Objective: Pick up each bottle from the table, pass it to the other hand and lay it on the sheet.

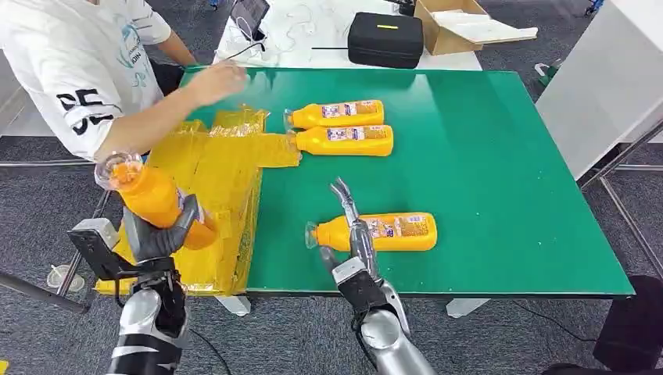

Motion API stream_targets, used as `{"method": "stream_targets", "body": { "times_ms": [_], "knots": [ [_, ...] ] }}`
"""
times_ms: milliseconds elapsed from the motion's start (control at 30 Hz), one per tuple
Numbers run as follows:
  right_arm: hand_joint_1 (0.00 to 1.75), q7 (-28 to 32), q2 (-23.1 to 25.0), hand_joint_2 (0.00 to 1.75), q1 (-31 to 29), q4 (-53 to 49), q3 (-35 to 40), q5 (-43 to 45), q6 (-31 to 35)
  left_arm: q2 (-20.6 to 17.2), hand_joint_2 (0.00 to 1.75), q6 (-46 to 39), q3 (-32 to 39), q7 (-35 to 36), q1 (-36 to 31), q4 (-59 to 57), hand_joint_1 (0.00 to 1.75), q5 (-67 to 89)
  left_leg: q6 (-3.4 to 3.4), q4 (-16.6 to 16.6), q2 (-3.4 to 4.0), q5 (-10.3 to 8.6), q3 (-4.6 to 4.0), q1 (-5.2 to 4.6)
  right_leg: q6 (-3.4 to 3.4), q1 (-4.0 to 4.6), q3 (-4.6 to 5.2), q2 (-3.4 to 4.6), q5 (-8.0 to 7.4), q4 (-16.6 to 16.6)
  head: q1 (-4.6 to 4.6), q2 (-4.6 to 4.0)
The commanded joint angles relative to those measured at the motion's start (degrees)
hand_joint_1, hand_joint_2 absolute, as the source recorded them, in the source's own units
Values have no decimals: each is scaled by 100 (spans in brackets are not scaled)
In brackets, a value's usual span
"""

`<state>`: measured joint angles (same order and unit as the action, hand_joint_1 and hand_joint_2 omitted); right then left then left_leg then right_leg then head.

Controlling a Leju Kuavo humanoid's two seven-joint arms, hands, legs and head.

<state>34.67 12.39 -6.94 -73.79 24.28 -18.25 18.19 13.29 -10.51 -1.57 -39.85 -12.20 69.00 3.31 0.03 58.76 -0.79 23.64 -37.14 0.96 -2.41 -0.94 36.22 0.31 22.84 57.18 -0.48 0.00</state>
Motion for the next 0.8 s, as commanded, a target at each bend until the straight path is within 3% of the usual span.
{"method": "stream_targets", "body": {
  "times_ms": [33, 67, 233, 533, 800],
  "knots": [
    [0, 205, -59, 0, -95, -450, 118, 491, 178, -840, 175, -2004, -182, -15, -1247, -1688, 175, 2100, 2, -4, 3, 6, 30, 2, 14, 6, -30, -7, 7, -2, -2, 0],
    [0, 241, -75, 0, -147, -423, 145, 579, 181, -944, 175, -2498, -302, 20, -1479, -2183, 175, 2857, 2, -5, 1, 2, 24, 1, 11, 4, -23, -6, 4, -2, -2, 0],
    [0, 308, -79, 0, -266, -368, 154, 871, 88, -1173, 175, -2702, -810, 340, -2051, -3405, 175, 4240, 3, -4, -4, -8, 14, -1, 7, 0, -16, -9, 1, -2, -2, 0],
    [0, 203, -23, 0, -520, -2, 295, 1054, -201, -1515, 175, -1598, -1850, 689, -2651, -4615, 175, 5949, 2, -3, 19, -2, 27, 3, 12, 6, -25, 8, -2, -3, -2, 0],
    [0, 173, 20, 0, -561, 155, 335, 1073, -335, -1517, 175, -1038, -1823, 566, -2607, -4740, 175, 5886, 2, -1, 28, -5, 16, 2, 8, 5, -11, 8, -3, -2, 0, 0]
  ]
}}
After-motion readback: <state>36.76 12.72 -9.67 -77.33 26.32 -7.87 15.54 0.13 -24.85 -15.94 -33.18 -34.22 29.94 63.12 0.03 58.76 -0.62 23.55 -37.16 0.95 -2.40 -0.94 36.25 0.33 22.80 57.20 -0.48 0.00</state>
